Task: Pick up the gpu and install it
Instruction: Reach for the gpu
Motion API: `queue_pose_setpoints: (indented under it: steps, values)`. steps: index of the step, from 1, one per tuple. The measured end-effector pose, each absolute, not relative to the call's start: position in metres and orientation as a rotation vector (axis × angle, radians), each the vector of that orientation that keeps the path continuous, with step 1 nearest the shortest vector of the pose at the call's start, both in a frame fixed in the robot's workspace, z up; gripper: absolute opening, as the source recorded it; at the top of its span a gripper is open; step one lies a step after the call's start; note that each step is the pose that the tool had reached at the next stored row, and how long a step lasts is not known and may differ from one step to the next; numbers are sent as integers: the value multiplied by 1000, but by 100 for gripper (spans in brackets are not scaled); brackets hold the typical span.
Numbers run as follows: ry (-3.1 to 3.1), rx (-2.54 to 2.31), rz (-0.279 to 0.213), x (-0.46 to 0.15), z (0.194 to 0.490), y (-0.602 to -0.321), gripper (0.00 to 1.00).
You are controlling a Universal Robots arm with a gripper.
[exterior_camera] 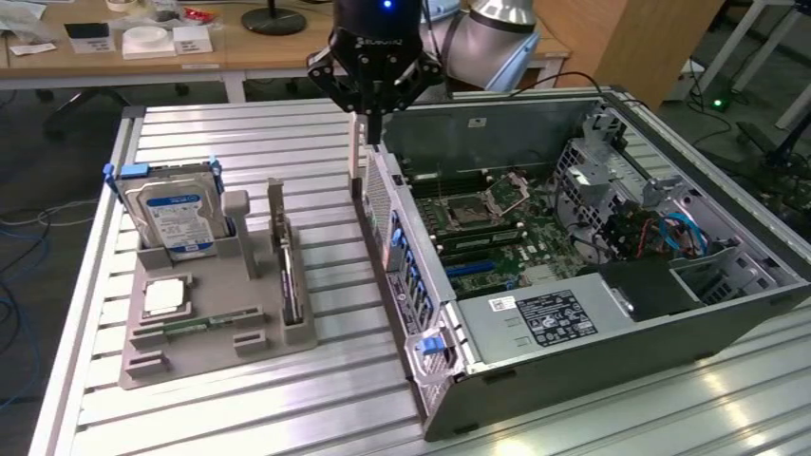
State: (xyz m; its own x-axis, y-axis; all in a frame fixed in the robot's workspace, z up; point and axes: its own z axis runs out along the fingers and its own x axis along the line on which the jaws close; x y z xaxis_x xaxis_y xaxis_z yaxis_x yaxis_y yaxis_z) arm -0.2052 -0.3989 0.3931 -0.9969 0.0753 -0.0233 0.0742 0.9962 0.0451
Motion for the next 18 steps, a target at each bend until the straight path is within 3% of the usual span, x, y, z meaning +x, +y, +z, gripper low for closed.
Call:
queue_pose_setpoints:
  steps: [18]
  values:
    - [3116, 59, 70, -248, 393, -399, 11]
